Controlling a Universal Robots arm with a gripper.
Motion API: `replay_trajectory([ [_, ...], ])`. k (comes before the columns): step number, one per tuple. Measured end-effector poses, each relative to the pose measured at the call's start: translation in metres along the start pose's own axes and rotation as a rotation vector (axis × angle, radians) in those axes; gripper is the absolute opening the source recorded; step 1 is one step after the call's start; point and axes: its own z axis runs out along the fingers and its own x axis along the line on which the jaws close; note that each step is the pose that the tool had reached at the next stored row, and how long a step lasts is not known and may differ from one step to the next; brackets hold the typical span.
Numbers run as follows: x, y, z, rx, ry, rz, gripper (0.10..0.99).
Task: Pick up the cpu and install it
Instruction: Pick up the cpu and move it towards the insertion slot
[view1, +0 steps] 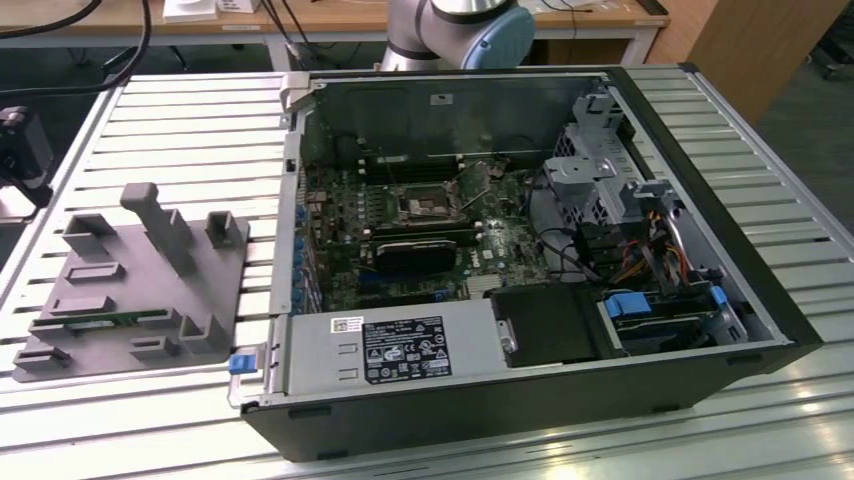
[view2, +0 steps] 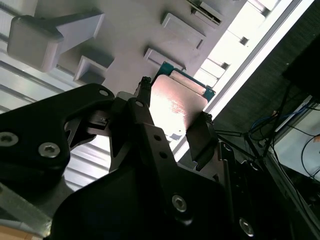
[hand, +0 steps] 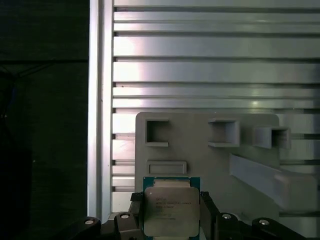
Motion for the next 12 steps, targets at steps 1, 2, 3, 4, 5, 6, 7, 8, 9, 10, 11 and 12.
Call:
replay_trajectory([
  [1,0.0000,0.0001,-0.0006,0.000,-0.0001,0.000,0.533],
  [2,0.0000,0.0002,-0.0013,0.000,0.0000,0.000,0.533],
  [3,0.0000,0.0003,-0.0020,0.000,0.0000,0.000,0.533],
  [4,0.0000,0.0006,-0.0027,0.000,0.0000,0.000,0.533],
  [5,0.0000,0.0008,-0.0036,0.000,0.0000,0.000,0.533],
  [6,0.0000,0.0009,-0.0044,0.000,-0.0001,0.000,0.533],
  [7,0.0000,0.0011,-0.0052,0.000,0.0000,0.000,0.533],
  [8,0.0000,0.0013,-0.0060,0.000,0.0000,0.000,0.533],
  [9,-0.0001,0.0014,-0.0068,0.000,0.0000,0.000,0.533],
  [10,-0.0001,0.0015,-0.0075,0.000,0.0001,0.000,0.533],
  [11,0.0000,0.0017,-0.0082,0.000,0.0000,0.000,0.533],
  [12,0.0000,0.0019,-0.0090,0.000,0.0000,0.000,0.533],
])
